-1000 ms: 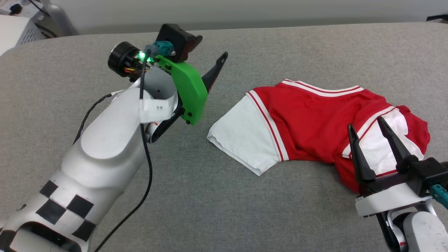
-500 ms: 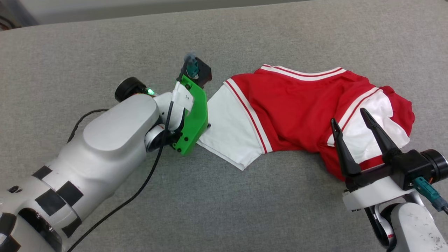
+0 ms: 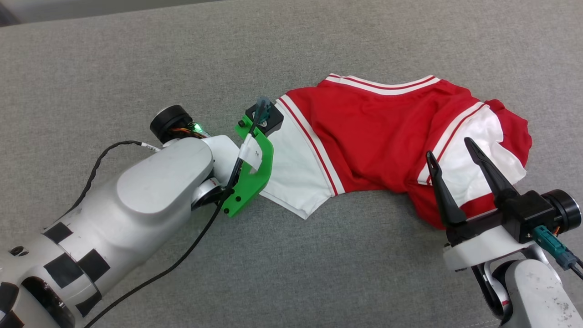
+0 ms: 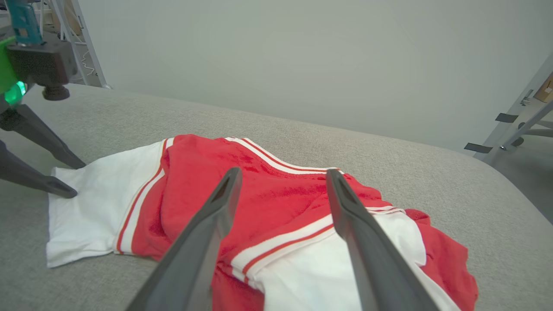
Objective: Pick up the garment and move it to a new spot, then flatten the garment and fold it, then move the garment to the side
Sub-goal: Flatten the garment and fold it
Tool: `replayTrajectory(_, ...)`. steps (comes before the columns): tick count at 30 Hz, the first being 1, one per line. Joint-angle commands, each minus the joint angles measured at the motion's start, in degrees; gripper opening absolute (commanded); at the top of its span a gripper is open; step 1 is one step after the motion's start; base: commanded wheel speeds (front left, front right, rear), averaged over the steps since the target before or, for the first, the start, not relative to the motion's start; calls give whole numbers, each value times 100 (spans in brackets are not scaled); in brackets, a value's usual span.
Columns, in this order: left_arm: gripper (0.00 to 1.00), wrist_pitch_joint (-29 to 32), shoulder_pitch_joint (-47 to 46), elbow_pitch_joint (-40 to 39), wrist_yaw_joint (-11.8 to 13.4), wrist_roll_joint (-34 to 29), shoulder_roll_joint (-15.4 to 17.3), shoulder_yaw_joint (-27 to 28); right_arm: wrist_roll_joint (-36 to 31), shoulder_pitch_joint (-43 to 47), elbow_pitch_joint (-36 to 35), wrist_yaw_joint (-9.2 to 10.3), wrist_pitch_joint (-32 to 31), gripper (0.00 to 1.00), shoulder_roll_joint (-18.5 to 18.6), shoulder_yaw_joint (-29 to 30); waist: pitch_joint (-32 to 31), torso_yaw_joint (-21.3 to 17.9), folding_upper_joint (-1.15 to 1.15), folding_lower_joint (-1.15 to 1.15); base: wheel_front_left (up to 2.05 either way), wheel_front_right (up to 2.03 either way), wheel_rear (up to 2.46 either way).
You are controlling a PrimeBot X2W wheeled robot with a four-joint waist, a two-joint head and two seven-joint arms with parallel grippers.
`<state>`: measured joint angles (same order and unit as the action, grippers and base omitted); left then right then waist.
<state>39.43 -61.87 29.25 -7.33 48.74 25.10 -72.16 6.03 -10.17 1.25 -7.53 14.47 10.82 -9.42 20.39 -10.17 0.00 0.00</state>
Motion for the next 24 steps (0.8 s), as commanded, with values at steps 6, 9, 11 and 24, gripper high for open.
replayTrajectory(6, 0, -446, 223, 71, -15, 84, 57, -118, -83, -81, 56, 4, 52, 100, 9, -35, -188, 181, 0, 0, 0, 0, 0)
replayTrajectory(9, 0, -813, 92, -1, -15, 258, 184, -118, -97, -5, 53, 4, 52, 100, 16, 27, -310, 290, 0, 0, 0, 0, 0)
replayTrajectory(11, 0, -1021, 20, -17, -15, 414, 327, -118, -103, 66, 46, 4, 52, 100, 11, 89, -386, 369, 0, 0, 0, 0, 0)
replayTrajectory(24, 0, -1448, 195, 682, -15, 848, 1416, -118, -128, 277, 16, 4, 52, 100, -14, 210, -530, 565, 0, 0, 0, 0, 0)
